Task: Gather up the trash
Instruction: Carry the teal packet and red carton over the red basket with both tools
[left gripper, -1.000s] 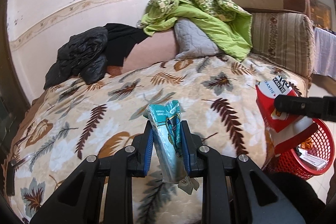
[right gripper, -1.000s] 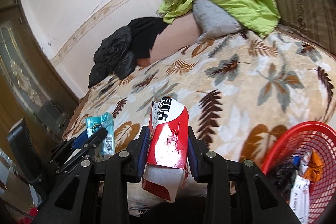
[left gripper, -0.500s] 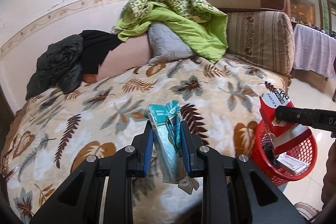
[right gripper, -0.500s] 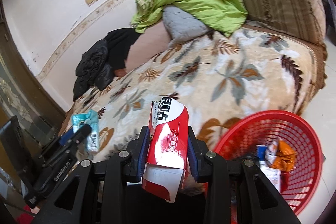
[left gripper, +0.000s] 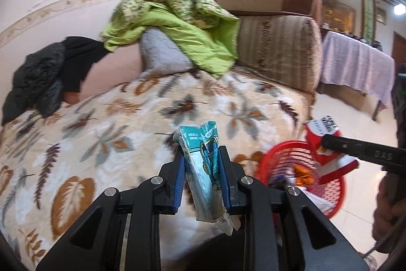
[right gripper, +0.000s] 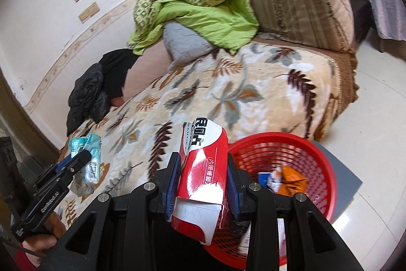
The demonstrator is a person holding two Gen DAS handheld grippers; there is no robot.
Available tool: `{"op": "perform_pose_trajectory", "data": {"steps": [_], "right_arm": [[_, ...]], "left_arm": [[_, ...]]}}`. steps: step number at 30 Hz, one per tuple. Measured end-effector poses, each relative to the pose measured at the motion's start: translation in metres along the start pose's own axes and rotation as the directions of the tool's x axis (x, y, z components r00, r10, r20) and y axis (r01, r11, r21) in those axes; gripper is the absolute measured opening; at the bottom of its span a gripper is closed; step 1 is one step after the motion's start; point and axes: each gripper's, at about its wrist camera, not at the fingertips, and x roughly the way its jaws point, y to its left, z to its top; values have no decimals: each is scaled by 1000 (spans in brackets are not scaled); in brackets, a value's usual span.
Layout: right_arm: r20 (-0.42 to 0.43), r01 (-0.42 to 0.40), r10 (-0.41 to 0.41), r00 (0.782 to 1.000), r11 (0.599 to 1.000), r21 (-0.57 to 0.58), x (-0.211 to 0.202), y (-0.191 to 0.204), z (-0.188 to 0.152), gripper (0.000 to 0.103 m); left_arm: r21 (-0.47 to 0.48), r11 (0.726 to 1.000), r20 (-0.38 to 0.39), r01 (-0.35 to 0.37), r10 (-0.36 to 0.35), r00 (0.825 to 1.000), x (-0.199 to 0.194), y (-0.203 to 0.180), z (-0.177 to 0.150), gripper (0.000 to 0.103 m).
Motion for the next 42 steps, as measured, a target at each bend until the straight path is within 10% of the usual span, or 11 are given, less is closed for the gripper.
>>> {"op": "perform_pose_trajectory", "data": {"steps": [15,42], "right_arm": [[-14,98,-97,995,993,59,-20,-44,-5,37],[-60,151,-145,988,982,109,-3,-74,-12,39]], "left_arm": [[-45,960,-120,277,-281,952,34,-58,16,24],[-49,924,-306,378,-374,875,95,-112,-7,24]]}}
